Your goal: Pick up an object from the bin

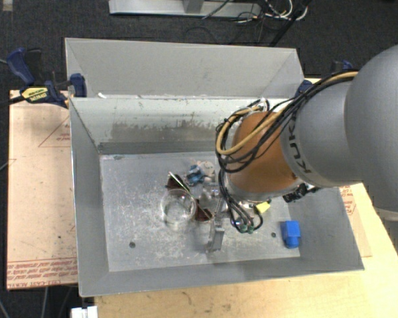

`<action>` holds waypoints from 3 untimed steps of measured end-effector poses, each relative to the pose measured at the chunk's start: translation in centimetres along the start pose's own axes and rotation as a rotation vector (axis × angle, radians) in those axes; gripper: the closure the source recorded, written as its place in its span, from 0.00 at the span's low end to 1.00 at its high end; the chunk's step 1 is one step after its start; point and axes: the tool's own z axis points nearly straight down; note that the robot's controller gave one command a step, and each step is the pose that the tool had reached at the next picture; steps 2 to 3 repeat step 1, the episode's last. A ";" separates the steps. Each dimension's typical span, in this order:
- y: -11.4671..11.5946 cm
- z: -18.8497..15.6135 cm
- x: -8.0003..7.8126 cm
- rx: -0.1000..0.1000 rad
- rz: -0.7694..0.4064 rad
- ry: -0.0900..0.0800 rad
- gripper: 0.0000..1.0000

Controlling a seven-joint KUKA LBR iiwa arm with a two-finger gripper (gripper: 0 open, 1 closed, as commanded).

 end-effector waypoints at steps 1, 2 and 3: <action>-1.0 0.4 -0.2 0.000 -0.133 -0.002 1.00; -1.0 0.4 -0.2 0.000 -0.133 -0.002 1.00; -1.0 0.4 -0.2 0.000 -0.133 -0.002 1.00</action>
Offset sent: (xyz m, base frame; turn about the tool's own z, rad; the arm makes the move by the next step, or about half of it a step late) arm 0.0000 0.0000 0.0000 0.0000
